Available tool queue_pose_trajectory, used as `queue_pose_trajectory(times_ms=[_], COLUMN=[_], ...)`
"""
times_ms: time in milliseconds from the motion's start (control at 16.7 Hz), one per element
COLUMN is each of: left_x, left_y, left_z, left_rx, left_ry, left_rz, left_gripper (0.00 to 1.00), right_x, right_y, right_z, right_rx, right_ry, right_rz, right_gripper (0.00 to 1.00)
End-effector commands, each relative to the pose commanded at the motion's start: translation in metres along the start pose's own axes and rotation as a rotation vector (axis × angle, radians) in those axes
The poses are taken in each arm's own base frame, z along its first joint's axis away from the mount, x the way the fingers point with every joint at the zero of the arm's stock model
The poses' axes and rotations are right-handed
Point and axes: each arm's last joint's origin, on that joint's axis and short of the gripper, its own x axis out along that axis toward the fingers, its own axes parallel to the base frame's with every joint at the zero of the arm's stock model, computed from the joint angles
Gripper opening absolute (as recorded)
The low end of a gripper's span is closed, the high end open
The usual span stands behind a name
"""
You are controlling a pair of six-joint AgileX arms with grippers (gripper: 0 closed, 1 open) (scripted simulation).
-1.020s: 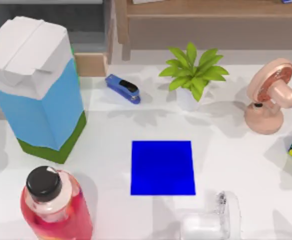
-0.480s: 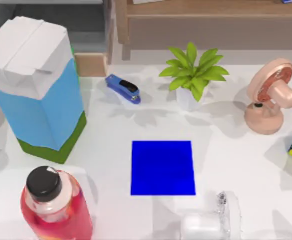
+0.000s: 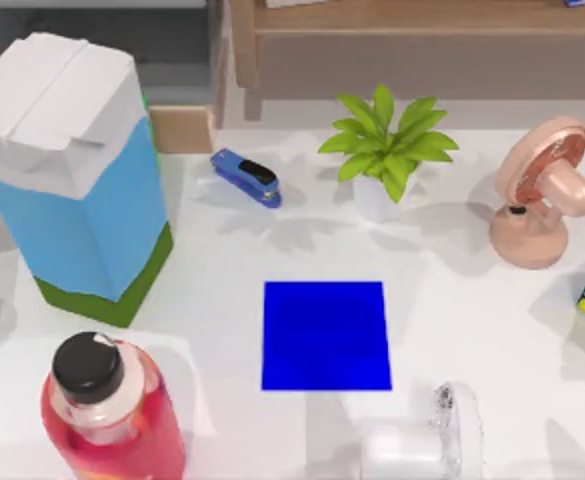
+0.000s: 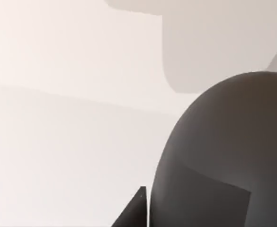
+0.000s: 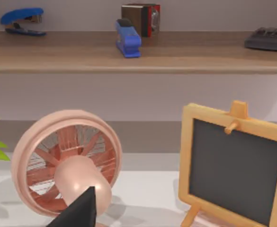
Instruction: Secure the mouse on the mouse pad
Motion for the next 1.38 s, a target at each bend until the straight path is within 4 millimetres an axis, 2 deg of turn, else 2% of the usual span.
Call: queue_pose_trajectory(times_ms=[180, 360, 600, 840, 960, 1080, 1200, 1380], left_x=[-0.035, -0.079, -0.129, -0.16, -0.167, -0.165, -0.154, -0.125], left_y=[-0.018, -0.045, -0.091, -0.147, -0.178, -0.212, -0.248, -0.3], left_z=[0.001, -0.003, -0.017, -0.039, -0.051, -0.063, -0.077, -0.101], left_rx=[-0.113, -0.303, -0.669, -1.119, -1.358, -1.593, -1.82, -2.142], left_ry=[-0.121, -0.272, -0.429, -0.442, -0.377, -0.262, -0.118, 0.09], left_rz=[0.016, -0.007, -0.142, -0.374, -0.495, -0.583, -0.617, -0.542], left_gripper=[0.0, 0.0, 0.0, 0.0, 0.0, 0.0, 0.0, 0.0], right_x=[0.0, 0.0, 0.0, 0.0, 0.0, 0.0, 0.0, 0.0], right_y=[0.0, 0.0, 0.0, 0.0, 0.0, 0.0, 0.0, 0.0], right_z=[0.0, 0.0, 0.0, 0.0, 0.0, 0.0, 0.0, 0.0], right_rx=[0.0, 0.0, 0.0, 0.0, 0.0, 0.0, 0.0, 0.0], right_ry=[0.0, 0.0, 0.0, 0.0, 0.0, 0.0, 0.0, 0.0], right_rz=[0.0, 0.0, 0.0, 0.0, 0.0, 0.0, 0.0, 0.0], right_gripper=[1.0, 1.0, 1.0, 1.0, 1.0, 1.0, 1.0, 1.0])
